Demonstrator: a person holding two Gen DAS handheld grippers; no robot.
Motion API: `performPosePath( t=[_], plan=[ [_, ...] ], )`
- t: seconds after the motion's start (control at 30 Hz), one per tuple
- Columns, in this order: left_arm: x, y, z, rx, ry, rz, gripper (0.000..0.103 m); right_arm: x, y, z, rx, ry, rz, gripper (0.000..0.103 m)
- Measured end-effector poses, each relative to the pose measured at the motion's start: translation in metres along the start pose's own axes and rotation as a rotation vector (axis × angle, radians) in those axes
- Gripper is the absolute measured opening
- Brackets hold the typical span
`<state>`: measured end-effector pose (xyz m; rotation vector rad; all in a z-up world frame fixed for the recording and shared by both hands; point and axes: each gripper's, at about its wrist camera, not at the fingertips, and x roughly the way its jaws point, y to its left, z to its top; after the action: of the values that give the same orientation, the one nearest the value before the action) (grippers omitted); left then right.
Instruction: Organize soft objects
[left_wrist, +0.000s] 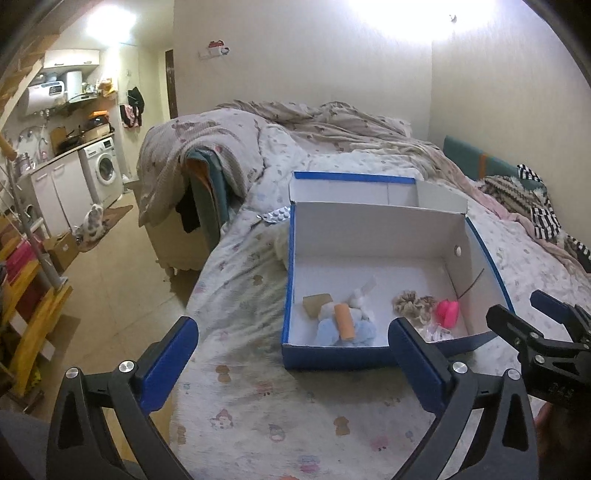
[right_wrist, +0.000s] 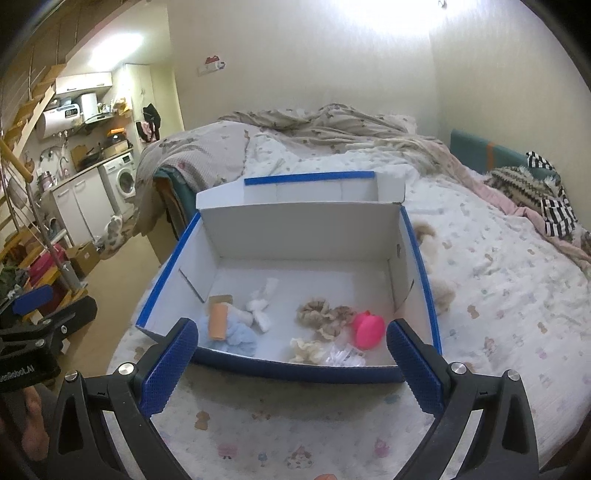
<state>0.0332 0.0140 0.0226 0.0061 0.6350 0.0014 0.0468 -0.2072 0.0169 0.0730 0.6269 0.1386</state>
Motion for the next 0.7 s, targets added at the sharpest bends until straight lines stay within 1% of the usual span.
performPosePath(
  t=[0.17, 0.53, 0.7],
  plan=[
    [-0.0001, -0.0022, 0.0001, 0.007, -0.002, 0.002, 0.103, 0.0006, -0.0007, -0.0004, 0.001, 0.003, -0.002, 0.103],
    [0.0068, 0.0031, -0.0006, -0.021, 0.035, 0.011, 0.103, 0.0010, -0.0021, -0.0004, 0.007, 0.003, -0.002, 0.103],
    [0.0081, 0.0037, -0.0009, -0.020, 0.038, 0.011, 0.103, 0.0005, -0.0044, -0.0016, 0.016, 0.002, -0.004, 0.103]
  ],
)
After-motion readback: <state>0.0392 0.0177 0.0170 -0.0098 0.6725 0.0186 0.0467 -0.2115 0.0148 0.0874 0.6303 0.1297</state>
